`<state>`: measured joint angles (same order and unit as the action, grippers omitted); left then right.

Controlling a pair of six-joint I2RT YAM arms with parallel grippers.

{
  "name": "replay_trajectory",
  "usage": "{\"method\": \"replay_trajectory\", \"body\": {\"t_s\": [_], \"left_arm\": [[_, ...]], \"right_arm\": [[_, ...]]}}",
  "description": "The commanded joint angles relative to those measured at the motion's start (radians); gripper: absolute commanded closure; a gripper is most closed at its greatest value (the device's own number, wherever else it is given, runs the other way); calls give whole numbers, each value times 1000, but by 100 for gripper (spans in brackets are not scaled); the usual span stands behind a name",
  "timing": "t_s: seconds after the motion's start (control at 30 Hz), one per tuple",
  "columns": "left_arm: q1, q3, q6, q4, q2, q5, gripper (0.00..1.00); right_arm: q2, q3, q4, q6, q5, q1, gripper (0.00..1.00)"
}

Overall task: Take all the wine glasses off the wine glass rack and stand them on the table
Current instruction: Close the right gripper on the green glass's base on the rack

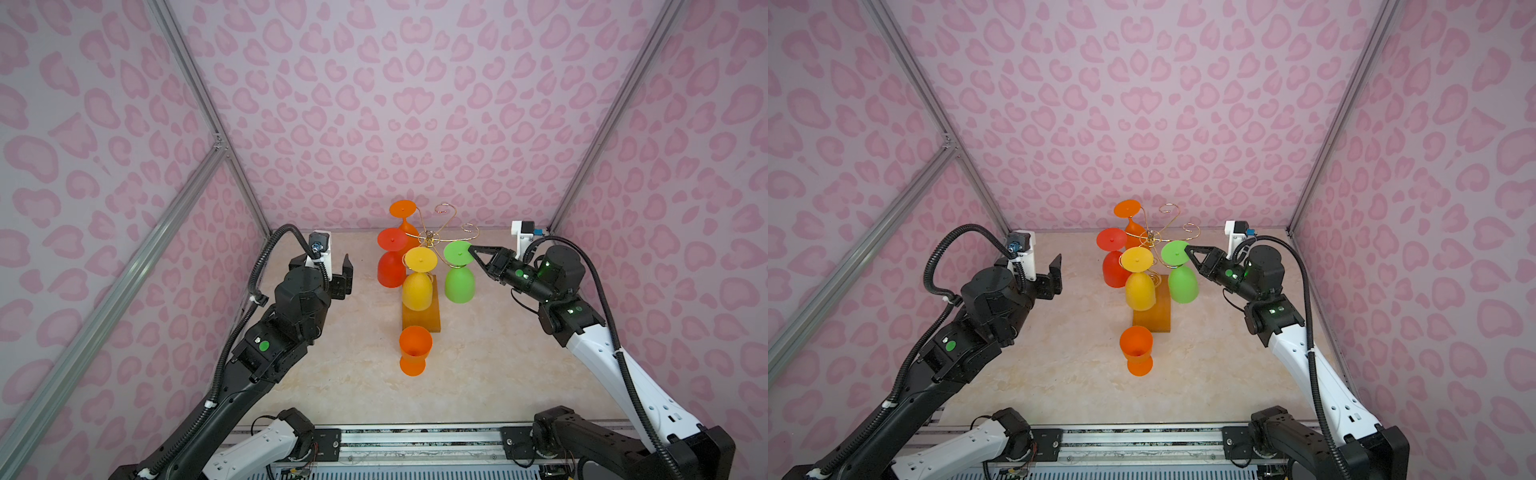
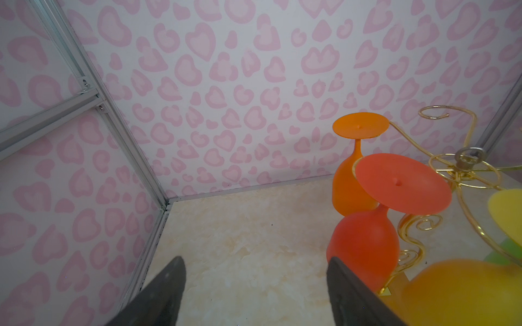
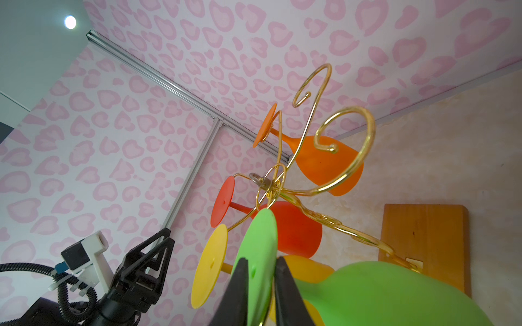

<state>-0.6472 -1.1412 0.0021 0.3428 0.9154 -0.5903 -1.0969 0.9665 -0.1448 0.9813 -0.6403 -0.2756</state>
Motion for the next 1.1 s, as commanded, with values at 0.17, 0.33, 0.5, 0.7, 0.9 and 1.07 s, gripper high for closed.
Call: {"method": "replay_trajectory", "body": {"t_s": [0.17,0.33,0.5,0.7,0.9,1.07], "left_arm": [[11,6,2,-33,-10,9,19],[14,4,3,-29,-15,15,20],[17,2,1,-24,-16,16,20],[20,-3,9,-22,-15,15,19],[24,-9,8,-24,4,10,19],[32,-19,-2,-24,30,6,18]], "right_arm": [[-4,-5,-72,41,-32,0,93],[-3,-1,-88,65,-47,2,99],[2,2,-90,80,-60,12,100],[18,-41,-174,158,-93,55,100],[35,-57,-184,177,-122,80,100],[48,-72,-205,192,-141,79,100]]}}
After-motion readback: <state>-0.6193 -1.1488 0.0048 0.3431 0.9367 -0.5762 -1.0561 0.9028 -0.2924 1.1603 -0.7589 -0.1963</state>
